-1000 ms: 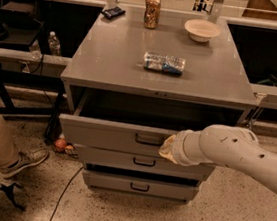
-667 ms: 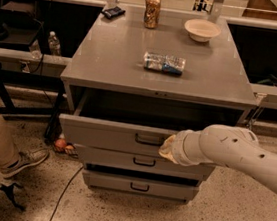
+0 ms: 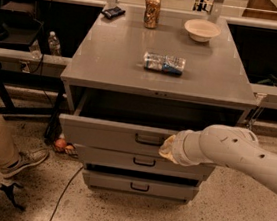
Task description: Close top drawer
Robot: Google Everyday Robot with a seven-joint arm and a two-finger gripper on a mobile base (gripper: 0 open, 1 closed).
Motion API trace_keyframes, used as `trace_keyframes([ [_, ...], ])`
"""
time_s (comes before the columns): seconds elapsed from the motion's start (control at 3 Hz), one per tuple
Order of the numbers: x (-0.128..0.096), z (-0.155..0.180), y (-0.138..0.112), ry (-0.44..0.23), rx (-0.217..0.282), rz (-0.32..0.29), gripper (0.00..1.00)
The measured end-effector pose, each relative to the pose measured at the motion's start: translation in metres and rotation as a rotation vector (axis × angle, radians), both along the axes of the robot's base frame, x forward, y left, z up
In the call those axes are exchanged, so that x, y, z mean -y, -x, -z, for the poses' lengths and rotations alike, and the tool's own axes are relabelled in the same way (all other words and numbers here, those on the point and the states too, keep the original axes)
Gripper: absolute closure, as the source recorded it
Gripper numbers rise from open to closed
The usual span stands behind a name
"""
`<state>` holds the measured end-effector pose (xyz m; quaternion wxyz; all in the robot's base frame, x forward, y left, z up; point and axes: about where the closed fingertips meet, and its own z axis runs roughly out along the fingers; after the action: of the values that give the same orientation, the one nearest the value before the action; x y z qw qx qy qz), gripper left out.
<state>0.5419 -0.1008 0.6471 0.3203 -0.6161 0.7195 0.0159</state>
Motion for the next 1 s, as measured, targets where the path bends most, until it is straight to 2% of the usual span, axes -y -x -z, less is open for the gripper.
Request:
trace_keyframes([
  [0.33, -0.0001, 0.0000, 0.0000, 0.000, 0.000, 0.000, 1.00],
  [1.0, -0.0001, 0.0001, 0.0002, 0.000, 0.000, -0.002, 0.57],
])
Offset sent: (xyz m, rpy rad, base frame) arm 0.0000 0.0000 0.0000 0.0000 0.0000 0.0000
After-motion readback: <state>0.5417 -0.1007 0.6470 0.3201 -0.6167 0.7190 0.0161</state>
